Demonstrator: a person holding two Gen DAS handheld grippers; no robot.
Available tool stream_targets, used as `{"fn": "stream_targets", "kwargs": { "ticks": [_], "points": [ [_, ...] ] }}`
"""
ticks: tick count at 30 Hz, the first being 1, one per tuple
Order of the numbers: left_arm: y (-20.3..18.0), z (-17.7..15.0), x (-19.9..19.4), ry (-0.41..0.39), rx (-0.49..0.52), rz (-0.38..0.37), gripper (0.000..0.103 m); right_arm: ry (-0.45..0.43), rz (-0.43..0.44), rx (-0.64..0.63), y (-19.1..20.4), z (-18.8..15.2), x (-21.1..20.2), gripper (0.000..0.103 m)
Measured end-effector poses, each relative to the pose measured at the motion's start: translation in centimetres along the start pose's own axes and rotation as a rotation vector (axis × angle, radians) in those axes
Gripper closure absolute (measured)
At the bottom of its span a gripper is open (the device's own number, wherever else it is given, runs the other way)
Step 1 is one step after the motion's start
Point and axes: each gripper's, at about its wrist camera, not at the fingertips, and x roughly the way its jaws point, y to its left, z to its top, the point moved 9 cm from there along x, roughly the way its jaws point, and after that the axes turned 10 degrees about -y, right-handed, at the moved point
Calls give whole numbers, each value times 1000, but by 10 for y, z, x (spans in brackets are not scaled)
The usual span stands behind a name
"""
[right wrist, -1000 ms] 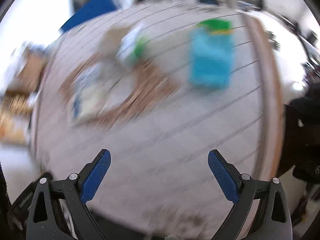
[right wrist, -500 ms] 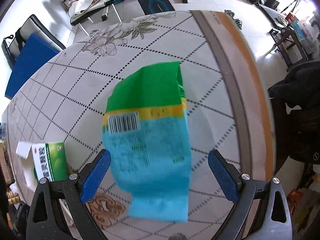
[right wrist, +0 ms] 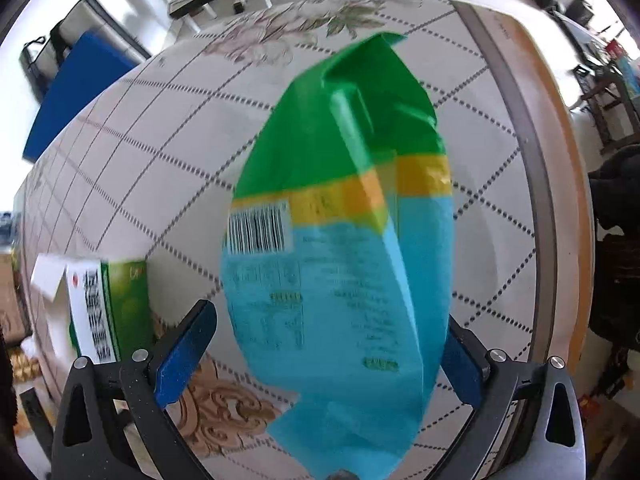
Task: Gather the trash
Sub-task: 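Grasp the white medicine box with the left tool while the right tool grasps the green-and-blue bag, then carry the medicine box and green-and-blue bag over the bin and open both tools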
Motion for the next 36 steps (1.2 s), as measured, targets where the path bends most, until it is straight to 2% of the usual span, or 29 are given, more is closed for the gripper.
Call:
{"fn": "stream_targets", "kwargs": {
  "ticks": [2,4,6,10,14,16,17,20,23,26,30,32,34,36],
  "points": [
    [-2,-21,-1,-19,168,41,17,-6,-4,-24,-7,-5,-4,0],
    [-2,-33,0,-25,223,46,17,-20,-7,-30,-14,-8,-10,0],
    [2,-39,4,-11,185,45,15,-49,-18,-45,-16,-5,-15,0],
    [24,-49,13,41,-43,-30,15,-74,-25,-85,-3,0,-16,0],
    [43,-52,8,-5,-203,-44,21,-63,-89,-113,10,6,5,0],
    [48,-54,5,-22,-226,-38,29,-64,-115,-124,10,-8,3,2],
    [47,-56,1,-30,-214,-40,31,-66,-117,-127,14,-10,4,10],
    [32,-63,-8,-48,-72,-32,31,-59,-104,-178,20,-30,-2,15],
    [0,-84,-13,-90,150,7,31,5,-78,-283,27,-73,-3,16],
    [-14,-111,-15,-79,252,-8,31,65,-65,-414,30,-127,-7,16],
    [-14,-125,-16,-82,233,-36,28,126,-83,-503,27,-188,-12,16],
    [-11,-128,-14,-84,208,-39,25,119,-97,-503,29,-201,-14,15],
    [8,-135,-9,-79,190,-48,20,115,-106,-483,31,-207,-13,12],
    [12,-134,-9,-79,196,-48,20,122,-111,-450,27,-212,-9,6]
  ]
}}
